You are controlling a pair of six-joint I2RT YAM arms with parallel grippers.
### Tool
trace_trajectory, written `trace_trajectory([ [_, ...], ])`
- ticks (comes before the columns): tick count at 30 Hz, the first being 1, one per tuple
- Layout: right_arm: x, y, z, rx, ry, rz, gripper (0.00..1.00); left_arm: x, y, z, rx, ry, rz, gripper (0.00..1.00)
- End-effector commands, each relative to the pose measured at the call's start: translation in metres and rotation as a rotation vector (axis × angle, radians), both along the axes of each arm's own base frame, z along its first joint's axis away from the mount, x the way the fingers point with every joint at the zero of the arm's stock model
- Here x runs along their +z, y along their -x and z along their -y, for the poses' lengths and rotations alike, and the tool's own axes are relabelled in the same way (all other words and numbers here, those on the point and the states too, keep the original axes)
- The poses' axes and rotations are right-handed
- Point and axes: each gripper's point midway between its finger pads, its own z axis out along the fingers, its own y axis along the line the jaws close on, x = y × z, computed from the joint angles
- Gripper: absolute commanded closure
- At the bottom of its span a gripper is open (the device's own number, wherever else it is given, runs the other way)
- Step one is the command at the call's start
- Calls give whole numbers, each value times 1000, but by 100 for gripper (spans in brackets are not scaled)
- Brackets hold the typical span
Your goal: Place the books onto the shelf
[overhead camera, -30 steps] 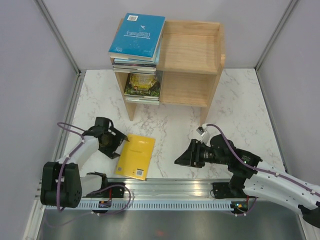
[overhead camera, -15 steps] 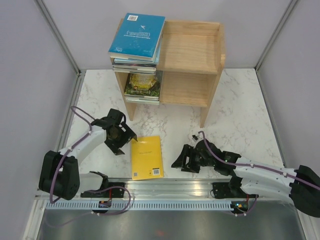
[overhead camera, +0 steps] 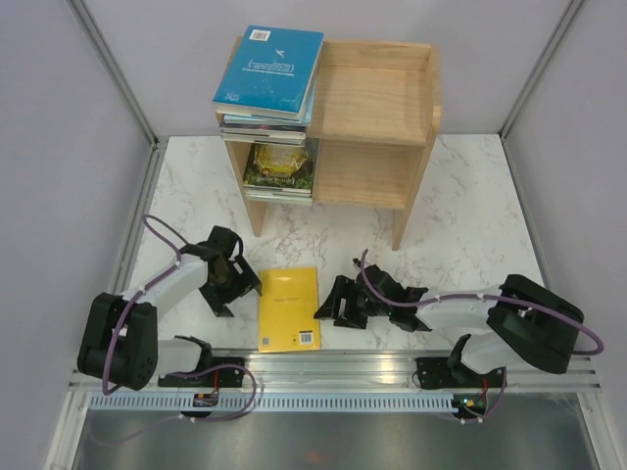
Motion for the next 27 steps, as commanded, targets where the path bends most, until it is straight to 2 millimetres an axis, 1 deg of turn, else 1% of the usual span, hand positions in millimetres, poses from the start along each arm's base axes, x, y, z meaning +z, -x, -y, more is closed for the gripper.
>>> trace_trajectory([
  [1, -12, -16, -20, -23, -48, 25, 23, -19, 1, 13, -55, 75, 26, 7],
  [2, -16, -12, -25, -11, -57, 10, 23, -23, 2, 17, -59, 92, 26, 8],
  [3, -11, -16, -39, -8, -98, 16, 23, -22, -4, 22, -75, 99, 53, 8],
  [4, -30, -6, -45, 16, -66, -18, 23, -21, -5, 30, -87, 142, 57, 8],
  [5, -34, -2, -53, 34, -71, -28, 23, -24, -4, 36, -95, 168, 46, 8],
  [6, -27, -2, -74, 54, -119, -35, 24, -23, -6, 41, -93, 194, 50, 8],
  [7, -43, 5, -79, 71, -97, -69, 26, -23, -7, 46, -97, 222, 46, 9],
  [8, -43, 16, -89, 101, -112, -76, 27, -22, -8, 49, -99, 235, 50, 9],
  [9, -38, 16, -99, 94, -139, -77, 28, -21, -9, 50, -101, 243, 51, 9],
  [11, -34, 21, -101, 102, -145, -69, 29, -18, -7, 51, -105, 255, 56, 9],
  [12, -39, 21, -94, 90, -118, -77, 29, -14, -7, 52, -109, 261, 76, 9],
  [13, -30, 17, -92, 72, -123, -48, 29, -12, -6, 52, -110, 269, 81, 9],
  [14, -36, 15, -81, 49, -92, -47, 30, -13, -2, 52, -108, 273, 77, 9],
  [15, -35, 13, -76, 32, -89, -41, 29, -9, -1, 53, -102, 288, 86, 9],
  [16, -26, 5, -74, -3, -108, -25, 30, -9, 2, 55, -102, 303, 83, 9],
  [17, -28, 4, -68, -22, -102, -28, 32, -8, 4, 56, -101, 311, 81, 9],
  [18, -23, 2, -67, -37, -112, -21, 37, -4, 3, 57, -101, 323, 89, 9],
  [20, -20, 0, -66, -47, -106, -18, 46, 1, 2, 60, -105, 337, 94, 9],
  [21, -15, -2, -67, -48, -113, -7, 59, 5, 1, 61, -109, 340, 101, 9],
  [22, -14, -4, -67, -52, -110, 0, 67, 13, -3, 63, -118, 354, 122, 9],
  [23, -11, -5, -67, -56, -113, 4, 72, 16, -3, 64, -125, 358, 125, 9],
  [24, -4, -5, -68, -56, -130, 12, 81, 20, -4, 65, -131, 365, 133, 8],
  [25, 0, -6, -68, -62, -138, 20, 85, 29, -7, 68, -144, 384, 156, 8],
  [26, 4, -8, -68, -68, -146, 28, 90, 33, -6, 69, -148, 391, 162, 8],
  [27, 14, -10, -70, -71, -170, 43, 99, 36, -6, 70, -154, 402, 169, 8],
])
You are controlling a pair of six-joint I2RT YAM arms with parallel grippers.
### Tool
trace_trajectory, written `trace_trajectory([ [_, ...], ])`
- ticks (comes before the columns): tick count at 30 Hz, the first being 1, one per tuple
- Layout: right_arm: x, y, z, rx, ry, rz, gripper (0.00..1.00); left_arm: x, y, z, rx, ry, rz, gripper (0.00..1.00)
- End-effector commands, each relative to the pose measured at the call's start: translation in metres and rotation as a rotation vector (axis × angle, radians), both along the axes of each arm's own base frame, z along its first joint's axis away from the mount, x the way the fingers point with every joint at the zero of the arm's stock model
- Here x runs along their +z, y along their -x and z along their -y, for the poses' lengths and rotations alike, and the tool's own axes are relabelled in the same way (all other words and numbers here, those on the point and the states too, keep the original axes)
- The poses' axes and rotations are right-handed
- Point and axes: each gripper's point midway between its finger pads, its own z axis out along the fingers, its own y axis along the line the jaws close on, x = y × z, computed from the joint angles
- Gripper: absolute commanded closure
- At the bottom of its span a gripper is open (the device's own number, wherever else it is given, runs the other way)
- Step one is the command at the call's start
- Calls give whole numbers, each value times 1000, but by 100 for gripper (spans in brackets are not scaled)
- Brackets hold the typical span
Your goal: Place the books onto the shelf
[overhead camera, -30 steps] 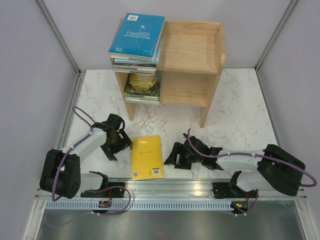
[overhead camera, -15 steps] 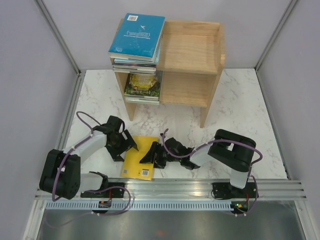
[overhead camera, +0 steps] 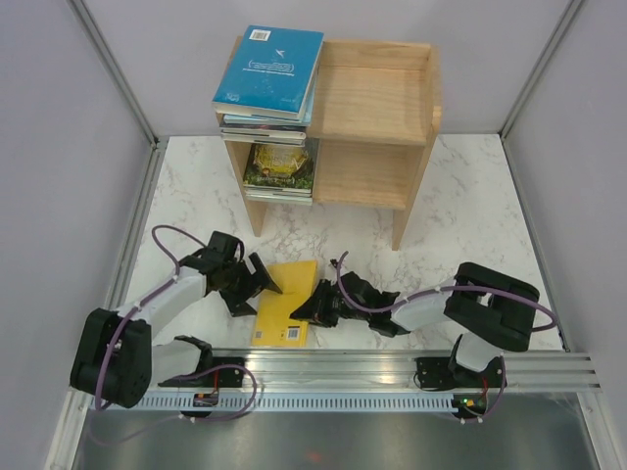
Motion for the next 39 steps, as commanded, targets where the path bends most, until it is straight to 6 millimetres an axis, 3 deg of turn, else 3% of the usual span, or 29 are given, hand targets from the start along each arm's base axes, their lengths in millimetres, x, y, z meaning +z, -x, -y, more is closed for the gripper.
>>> trace_trajectory([
  [1, -2, -9, 11, -51, 52, 47, 100, 28, -7, 14, -40, 85, 84, 8],
  [3, 16, -12, 10, -58, 23, 75, 100, 37, -6, 15, -50, 97, 98, 7],
  [8, 54, -14, 20, -66, 38, 133, 100, 82, -22, 13, -99, 88, 232, 5],
  [9, 76, -17, 25, -95, -1, 165, 100, 89, -23, 13, -109, 89, 249, 5],
  [11, 88, -16, 38, -129, -10, 172, 100, 103, -27, 14, -127, 96, 289, 4],
  [12, 111, -18, 45, -155, -67, 195, 100, 109, -27, 16, -137, 113, 306, 4],
  [14, 135, -14, 57, -176, -146, 199, 100, 117, -28, 18, -158, 133, 331, 4],
  [17, 161, -10, 64, -179, -215, 216, 100, 135, -31, 28, -198, 200, 398, 4],
  [21, 212, -6, 80, -206, -336, 269, 100, 179, -28, 51, -286, 386, 559, 4],
  [25, 252, -4, 86, -207, -420, 318, 100, 203, -22, 60, -328, 493, 631, 3],
  [30, 275, 2, 74, -137, -448, 344, 100, 238, -8, 73, -392, 678, 711, 2],
  [33, 284, 7, 68, -95, -475, 352, 100, 247, 1, 74, -400, 732, 711, 2],
  [34, 296, 8, 68, -92, -506, 364, 100, 250, 3, 74, -400, 742, 719, 3],
  [39, 325, 15, 56, -27, -627, 376, 100, 271, 16, 73, -410, 816, 768, 25],
])
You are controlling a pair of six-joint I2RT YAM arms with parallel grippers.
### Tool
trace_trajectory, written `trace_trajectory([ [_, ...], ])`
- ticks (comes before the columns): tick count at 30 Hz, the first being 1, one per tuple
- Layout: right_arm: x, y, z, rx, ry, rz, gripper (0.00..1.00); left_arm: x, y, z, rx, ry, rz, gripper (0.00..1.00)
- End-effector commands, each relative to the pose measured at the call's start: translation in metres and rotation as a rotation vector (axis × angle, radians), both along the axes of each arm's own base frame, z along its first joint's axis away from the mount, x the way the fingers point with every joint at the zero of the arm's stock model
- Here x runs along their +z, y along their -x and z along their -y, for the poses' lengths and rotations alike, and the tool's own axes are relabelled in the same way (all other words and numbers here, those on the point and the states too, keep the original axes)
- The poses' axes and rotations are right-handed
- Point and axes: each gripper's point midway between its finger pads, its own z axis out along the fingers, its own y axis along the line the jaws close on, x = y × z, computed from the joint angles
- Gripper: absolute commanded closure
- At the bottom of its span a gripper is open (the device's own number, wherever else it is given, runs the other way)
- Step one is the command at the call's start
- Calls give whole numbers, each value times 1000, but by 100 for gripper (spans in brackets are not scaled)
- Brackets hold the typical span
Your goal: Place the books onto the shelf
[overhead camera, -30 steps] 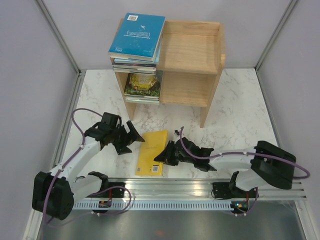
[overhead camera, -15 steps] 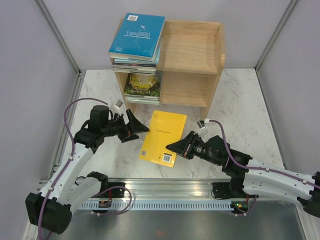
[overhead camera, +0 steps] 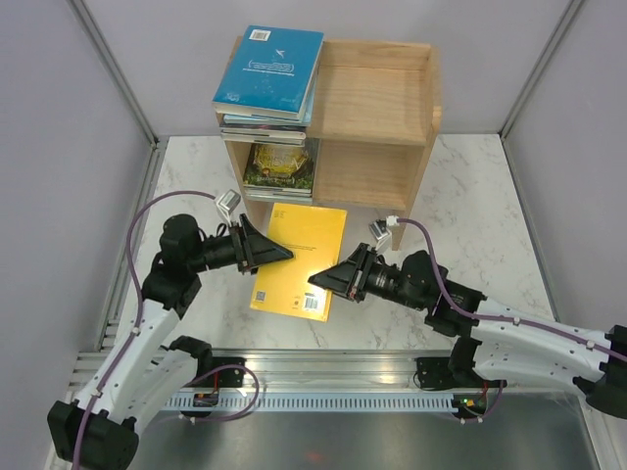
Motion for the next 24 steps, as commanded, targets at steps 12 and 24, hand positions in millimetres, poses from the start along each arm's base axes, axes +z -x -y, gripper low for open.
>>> trace_trajectory([
  [12, 102, 8, -30, 136, -253, 144, 100, 87, 26, 0, -69, 201, 152, 98],
  [24, 99, 9, -14, 91, -267, 105, 34, 108, 0, -9, 125, 145, 135, 98],
])
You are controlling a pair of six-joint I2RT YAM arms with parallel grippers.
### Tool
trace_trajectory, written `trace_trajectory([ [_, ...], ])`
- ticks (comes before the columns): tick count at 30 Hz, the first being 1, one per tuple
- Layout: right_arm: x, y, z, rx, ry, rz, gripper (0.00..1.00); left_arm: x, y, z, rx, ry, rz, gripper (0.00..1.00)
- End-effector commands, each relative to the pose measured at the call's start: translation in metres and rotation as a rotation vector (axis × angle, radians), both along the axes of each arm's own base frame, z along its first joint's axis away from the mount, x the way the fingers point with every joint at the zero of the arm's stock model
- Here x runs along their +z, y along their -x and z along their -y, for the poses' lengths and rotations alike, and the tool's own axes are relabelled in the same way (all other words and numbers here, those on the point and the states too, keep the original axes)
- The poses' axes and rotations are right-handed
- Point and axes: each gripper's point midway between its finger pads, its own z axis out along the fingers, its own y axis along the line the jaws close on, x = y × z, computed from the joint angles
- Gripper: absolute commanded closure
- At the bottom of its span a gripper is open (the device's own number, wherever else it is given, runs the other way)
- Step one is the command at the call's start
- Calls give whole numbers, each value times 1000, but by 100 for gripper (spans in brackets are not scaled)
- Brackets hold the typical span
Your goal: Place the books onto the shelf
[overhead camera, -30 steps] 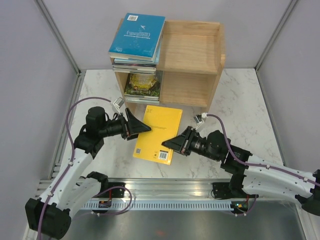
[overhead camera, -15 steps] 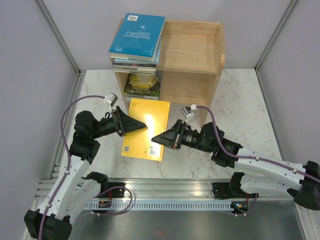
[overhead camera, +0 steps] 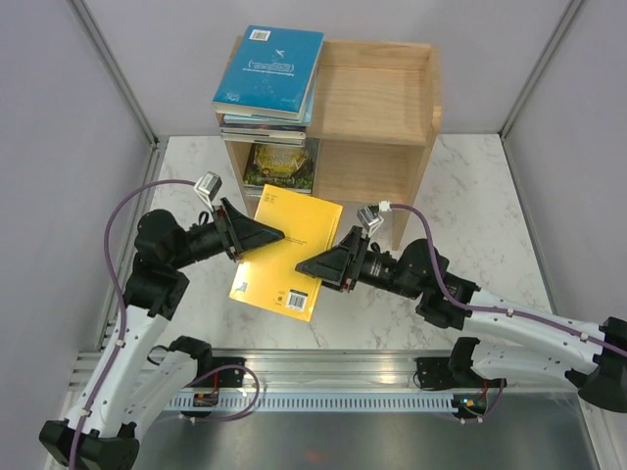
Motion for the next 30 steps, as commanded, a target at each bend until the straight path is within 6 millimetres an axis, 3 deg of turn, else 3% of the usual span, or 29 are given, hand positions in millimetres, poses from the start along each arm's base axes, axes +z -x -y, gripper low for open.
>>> trace_trajectory([
  [1, 43, 6, 13, -8, -141, 34, 34, 23, -7, -5, 74, -6, 69, 98],
  [12, 46, 10, 16, -4, -186, 2, 32, 24, -30, -16, 227, -32, 12, 98],
  [17, 34, 2, 12, -42, -153, -34, 37, 35, -29, -14, 211, -30, 46, 98],
  [20, 31, -5, 14, -81, -139, -46, 57, 38, -19, -10, 146, -29, 100, 98],
  [21, 29, -10, 16, -104, -119, -55, 74, 39, -16, -9, 124, -26, 121, 98],
  [23, 27, -17, 19, -128, -98, -61, 87, 34, -7, -4, 56, -34, 123, 97],
  [24, 27, -19, 21, -133, -96, -61, 96, 32, -4, -4, 39, -46, 128, 94],
  [25, 26, -21, 22, -138, -94, -63, 100, 30, -3, -4, 30, -52, 131, 82],
  [27, 25, -25, 24, -149, -89, -65, 100, 30, 4, -4, 15, -63, 164, 60],
  [28, 25, -25, 24, -149, -87, -66, 100, 29, 5, -5, 17, -76, 157, 41],
  [30, 28, -27, 25, -154, -94, -64, 100, 26, 6, -7, 20, -106, 178, 22],
])
